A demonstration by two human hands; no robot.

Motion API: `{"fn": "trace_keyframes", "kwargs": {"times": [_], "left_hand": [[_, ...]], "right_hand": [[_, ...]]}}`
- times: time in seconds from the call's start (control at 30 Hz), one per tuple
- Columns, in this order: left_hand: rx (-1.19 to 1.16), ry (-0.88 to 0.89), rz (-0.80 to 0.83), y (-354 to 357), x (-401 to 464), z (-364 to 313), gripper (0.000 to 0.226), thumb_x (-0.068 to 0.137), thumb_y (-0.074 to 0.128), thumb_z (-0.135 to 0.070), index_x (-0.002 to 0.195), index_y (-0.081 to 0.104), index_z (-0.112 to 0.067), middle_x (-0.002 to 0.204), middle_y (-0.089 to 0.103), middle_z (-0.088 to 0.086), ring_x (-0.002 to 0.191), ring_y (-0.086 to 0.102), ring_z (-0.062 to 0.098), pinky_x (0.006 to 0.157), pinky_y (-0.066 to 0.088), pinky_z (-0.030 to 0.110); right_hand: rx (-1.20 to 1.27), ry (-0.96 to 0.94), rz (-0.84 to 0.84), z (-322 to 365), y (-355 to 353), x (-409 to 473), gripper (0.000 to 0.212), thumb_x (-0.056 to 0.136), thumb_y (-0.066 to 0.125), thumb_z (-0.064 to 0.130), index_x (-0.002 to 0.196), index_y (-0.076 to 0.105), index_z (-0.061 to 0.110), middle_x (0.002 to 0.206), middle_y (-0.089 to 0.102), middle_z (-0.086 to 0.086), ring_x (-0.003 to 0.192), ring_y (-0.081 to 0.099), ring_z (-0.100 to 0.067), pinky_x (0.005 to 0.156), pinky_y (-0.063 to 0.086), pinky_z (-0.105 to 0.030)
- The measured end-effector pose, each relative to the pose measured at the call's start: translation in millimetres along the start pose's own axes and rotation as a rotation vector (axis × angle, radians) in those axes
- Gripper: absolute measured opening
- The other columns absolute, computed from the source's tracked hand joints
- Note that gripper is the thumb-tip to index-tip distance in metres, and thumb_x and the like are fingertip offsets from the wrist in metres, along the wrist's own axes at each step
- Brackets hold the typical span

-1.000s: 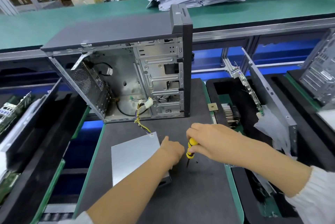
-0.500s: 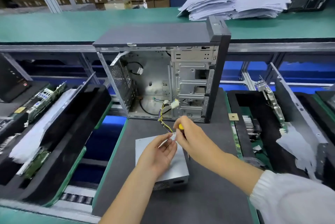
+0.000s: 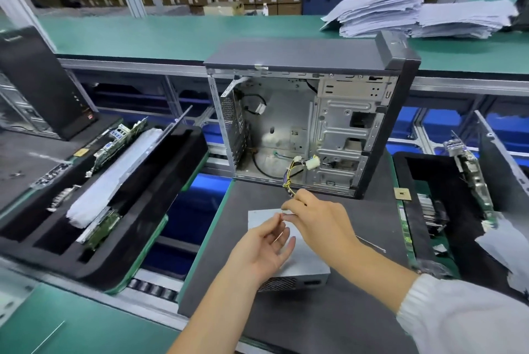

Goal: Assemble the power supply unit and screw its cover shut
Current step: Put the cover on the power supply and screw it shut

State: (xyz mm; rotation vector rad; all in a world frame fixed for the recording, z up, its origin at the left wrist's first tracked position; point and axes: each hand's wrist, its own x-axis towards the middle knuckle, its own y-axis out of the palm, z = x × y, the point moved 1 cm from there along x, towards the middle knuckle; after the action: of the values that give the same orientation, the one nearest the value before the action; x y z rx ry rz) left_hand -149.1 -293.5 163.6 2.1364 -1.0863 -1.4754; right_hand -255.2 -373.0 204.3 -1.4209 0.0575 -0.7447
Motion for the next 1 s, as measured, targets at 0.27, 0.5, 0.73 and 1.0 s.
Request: {"fn": "trace_keyframes", "kwargs": {"times": [0.27,0.5,0.73,1.0], "left_hand": [[0.07,0.021,0.056,-13,-5,-3,0.012,0.079,0.072,-0.013,0.088,0.07,-0.005,0.075,0.066,0.005,0.073,0.065,0.018,0.083,0.055,0.037],[0.417,0.076,0.18,-28,-6,-24,0.014,0.073,0.073,-0.019,0.082,0.077,-0.01,0.087,0.071,0.004,0.085,0.063,0.017,0.081,0.057,0.035],[0.594,0.166,0.195,-37,-8,-37,0.016,0.073,0.074,-0.025,0.082,0.079,-0.013,0.089,0.073,0.001,0.079,0.066,0.009,0.075,0.057,0.028],[0.656,0.29,0.174,-59,-6,-34,0.019,0.094,0.06,-0.016,0.094,0.076,-0.007,0.1,0.074,0.007,0.083,0.065,0.013,0.083,0.058,0.031]], "right_hand": [[0.046,-0.06,0.033,5,2,0,0.006,0.084,0.07,0.021,0.08,0.072,0.017,0.079,0.061,0.001,0.048,0.054,-0.024,0.04,0.043,-0.029],[0.049,-0.145,0.031,8,-7,3,0.013,0.076,0.076,0.01,0.076,0.072,0.022,0.072,0.058,0.002,0.041,0.045,-0.024,0.037,0.033,-0.024],[-0.035,-0.194,-0.013,13,4,0,0.019,0.069,0.08,0.006,0.074,0.07,0.021,0.068,0.055,0.002,0.037,0.04,-0.022,0.031,0.032,-0.022],[-0.156,-0.279,0.021,24,27,2,0.023,0.058,0.082,0.003,0.065,0.067,0.019,0.062,0.053,0.002,0.033,0.04,-0.02,0.031,0.031,-0.02]]}}
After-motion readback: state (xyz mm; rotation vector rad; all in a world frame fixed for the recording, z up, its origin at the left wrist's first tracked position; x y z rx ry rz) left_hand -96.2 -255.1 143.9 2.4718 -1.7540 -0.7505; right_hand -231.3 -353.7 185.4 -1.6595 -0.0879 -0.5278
